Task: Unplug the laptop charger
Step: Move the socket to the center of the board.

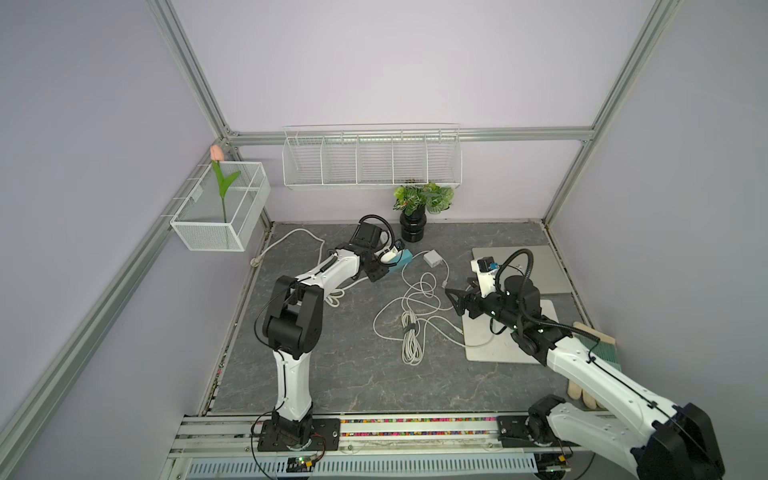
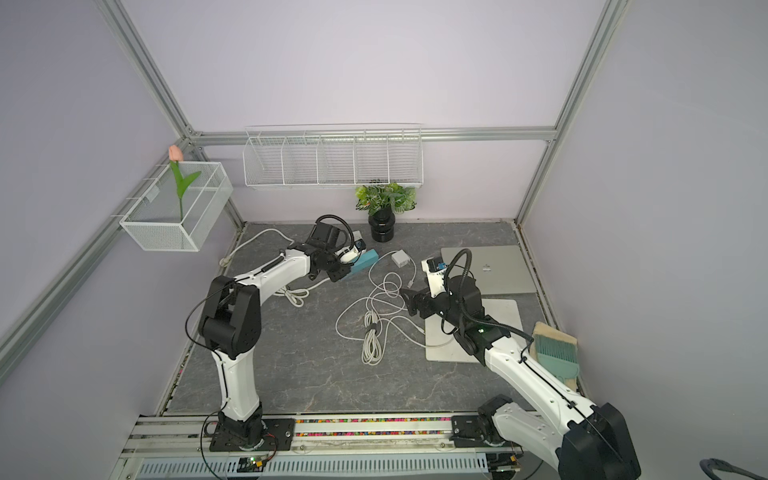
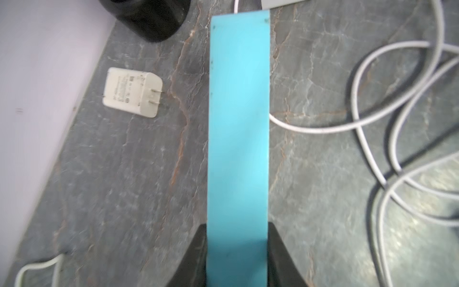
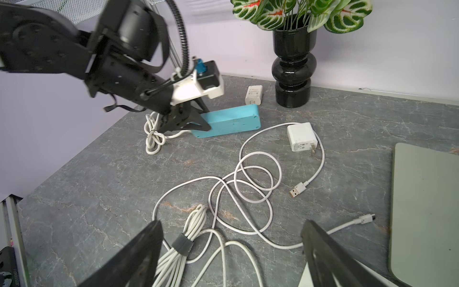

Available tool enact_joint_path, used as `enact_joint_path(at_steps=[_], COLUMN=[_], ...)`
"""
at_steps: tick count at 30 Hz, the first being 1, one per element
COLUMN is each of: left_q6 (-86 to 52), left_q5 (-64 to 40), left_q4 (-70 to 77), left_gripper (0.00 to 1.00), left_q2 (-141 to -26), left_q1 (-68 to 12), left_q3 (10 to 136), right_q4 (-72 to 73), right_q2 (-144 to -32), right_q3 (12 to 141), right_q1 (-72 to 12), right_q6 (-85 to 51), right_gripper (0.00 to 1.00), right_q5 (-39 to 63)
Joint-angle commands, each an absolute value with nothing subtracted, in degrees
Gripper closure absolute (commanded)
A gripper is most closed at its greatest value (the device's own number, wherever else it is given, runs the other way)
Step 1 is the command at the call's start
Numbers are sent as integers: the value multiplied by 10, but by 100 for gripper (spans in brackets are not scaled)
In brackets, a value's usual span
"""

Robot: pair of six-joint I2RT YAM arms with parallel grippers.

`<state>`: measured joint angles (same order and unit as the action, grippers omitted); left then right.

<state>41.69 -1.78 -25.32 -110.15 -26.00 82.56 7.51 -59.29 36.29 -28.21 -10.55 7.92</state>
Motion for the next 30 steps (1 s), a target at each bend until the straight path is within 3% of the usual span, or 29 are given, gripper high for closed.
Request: enact_joint_path(at_steps=[1,7,12,15,16,20,21,25,28,30], left_q6=[465,530,581,594,584,543,531,439,251,124], left_q5=[109,270,337,325,323,271,253,163,54,97], left_q4=[-116,72,169,209,205,164,156,138,145,180], left_gripper=[78,75,74,71,65,16,11,4,3,3], left_q2=[-1044,-1047,-1107,-1113,-1107,-1042,-1021,-910,-834,-803], left_q1=[-258,-224,-229,-234,-235,-245,-245,-230,-172,-156], left_q3=[734,599,585,565,566,549,542,512,497,475], right_q4=[101,115,128,131,129,123,119,84,80,107], right_q2=[-595,-600,-612,-612,-612,-605,-603,-599,-603,-585], right_q3=[349,345,345,345,346,347,349,361,355,322], right_q1=[-280,-279,-278,-278,-278,-277,-277,-261,-213,-172], right_q6=[-112,-116,-123,-126,-127,-126,-121,-98,-82,-76], right_gripper=[10,10,10,10,10,10,10,11,11,11], right_q5=[77,82,84,76,74,64,62,9,-23,-40])
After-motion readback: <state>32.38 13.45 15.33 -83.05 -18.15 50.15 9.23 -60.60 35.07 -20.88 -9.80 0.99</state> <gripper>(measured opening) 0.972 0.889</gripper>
